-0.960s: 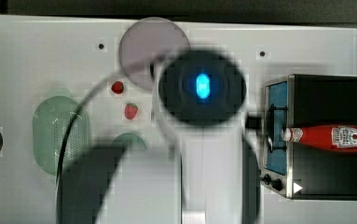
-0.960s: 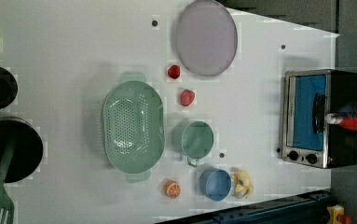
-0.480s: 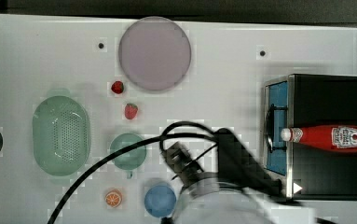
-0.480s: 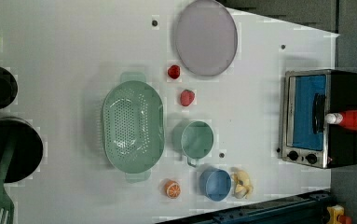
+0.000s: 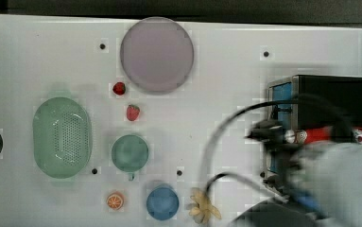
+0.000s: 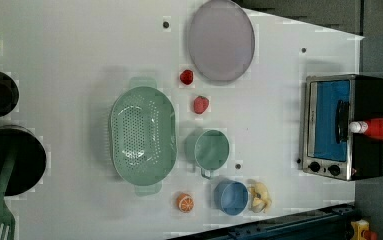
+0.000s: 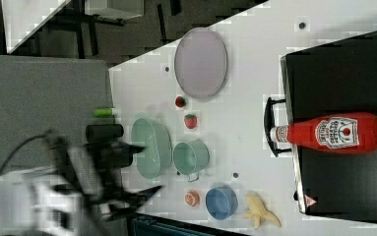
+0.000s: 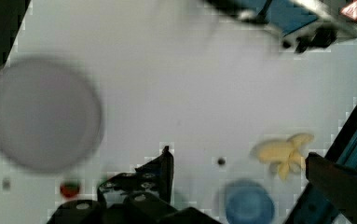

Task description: Pick Ketchup from oven and place it on table.

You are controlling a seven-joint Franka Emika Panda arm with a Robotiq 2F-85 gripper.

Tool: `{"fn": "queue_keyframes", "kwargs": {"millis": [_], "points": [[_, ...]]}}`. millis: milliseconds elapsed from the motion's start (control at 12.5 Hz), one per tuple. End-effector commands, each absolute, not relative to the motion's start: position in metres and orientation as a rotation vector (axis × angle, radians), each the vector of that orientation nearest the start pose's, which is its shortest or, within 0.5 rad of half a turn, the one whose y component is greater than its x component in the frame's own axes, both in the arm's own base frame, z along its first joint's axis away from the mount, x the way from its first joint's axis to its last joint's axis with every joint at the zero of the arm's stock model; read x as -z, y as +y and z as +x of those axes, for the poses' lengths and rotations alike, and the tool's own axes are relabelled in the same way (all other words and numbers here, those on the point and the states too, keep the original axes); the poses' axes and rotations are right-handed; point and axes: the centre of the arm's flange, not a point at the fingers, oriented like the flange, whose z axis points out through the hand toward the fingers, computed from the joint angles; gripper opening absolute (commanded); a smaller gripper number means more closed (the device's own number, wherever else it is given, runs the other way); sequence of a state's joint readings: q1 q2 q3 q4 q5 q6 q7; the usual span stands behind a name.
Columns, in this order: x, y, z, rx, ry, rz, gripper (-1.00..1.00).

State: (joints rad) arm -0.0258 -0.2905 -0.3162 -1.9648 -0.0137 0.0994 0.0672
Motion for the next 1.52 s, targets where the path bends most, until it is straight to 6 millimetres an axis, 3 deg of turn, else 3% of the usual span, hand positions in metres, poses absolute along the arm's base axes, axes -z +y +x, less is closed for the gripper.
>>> {"fn": "queue_keyframes", "kwargs": {"millis": [80,480,800,1120,1520], "points": [[-0.568,-0.233,0.432,-0.046,1.821,-2.461,1.00],[-0.501,-0.312,0.452,0.068,2.029,-2.362,1.00],[-0.454,-0.371,0.455,0.171,2.195,-2.312,1.00],[-0.407,-0.394,0.457,0.121,2.293,-2.171,1.00],[-0.375,-0.406,0.464,0.173,2.340,-2.158,1.00]]}}
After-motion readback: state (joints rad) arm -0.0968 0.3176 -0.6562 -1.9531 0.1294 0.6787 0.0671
